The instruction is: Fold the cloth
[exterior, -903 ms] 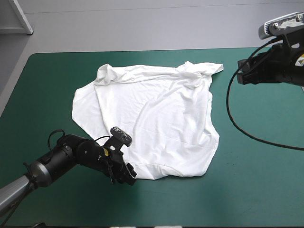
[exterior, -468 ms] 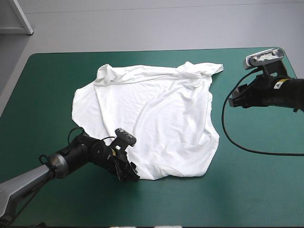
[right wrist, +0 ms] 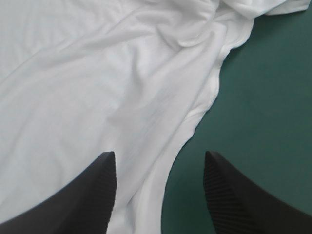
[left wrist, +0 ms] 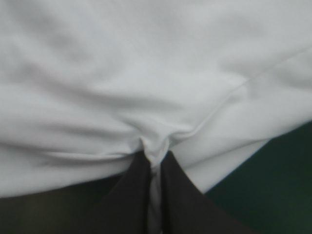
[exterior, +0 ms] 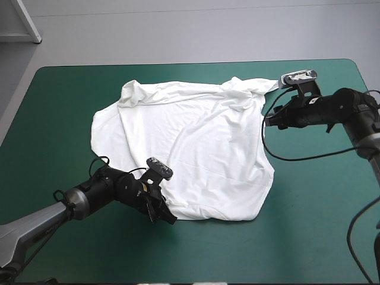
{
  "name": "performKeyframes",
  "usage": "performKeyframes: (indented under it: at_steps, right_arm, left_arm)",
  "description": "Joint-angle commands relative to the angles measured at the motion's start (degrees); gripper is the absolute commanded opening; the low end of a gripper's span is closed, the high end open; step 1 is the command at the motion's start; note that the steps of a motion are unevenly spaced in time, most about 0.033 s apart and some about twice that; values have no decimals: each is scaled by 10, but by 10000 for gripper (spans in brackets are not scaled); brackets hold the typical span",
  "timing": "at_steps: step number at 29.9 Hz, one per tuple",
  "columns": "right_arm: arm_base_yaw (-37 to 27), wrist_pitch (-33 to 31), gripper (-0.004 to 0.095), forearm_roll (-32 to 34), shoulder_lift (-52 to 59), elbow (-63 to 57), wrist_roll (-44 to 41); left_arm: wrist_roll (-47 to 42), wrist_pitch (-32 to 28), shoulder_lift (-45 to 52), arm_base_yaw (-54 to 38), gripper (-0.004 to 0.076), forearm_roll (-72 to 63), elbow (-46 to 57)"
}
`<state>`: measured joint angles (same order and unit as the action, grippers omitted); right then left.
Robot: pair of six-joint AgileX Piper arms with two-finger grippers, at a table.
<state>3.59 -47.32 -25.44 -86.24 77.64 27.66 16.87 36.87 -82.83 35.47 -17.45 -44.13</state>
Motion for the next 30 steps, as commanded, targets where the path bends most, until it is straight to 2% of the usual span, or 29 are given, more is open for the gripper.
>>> performKeyframes:
  at_steps: [1,7,14,22,30]
  right_arm:
    - [-6,91,509,-17,-24,56,25]
    - [-6,110,508,12,-149,178,25]
    - [-6,69,509,10,-283,308,-1]
    - [1,19,509,15,-363,334,5]
    - [22,33,507,20,-401,337,10]
  left_arm:
    - [-2,25,4,3,19,-8,-5]
    - [-2,28,4,3,19,-8,-5]
    - [-2,23,4,3,19,-8,-5]
    - [-2,9,4,3,19,-8,-5]
    - [-2,3,4,3,19,-8,-5]
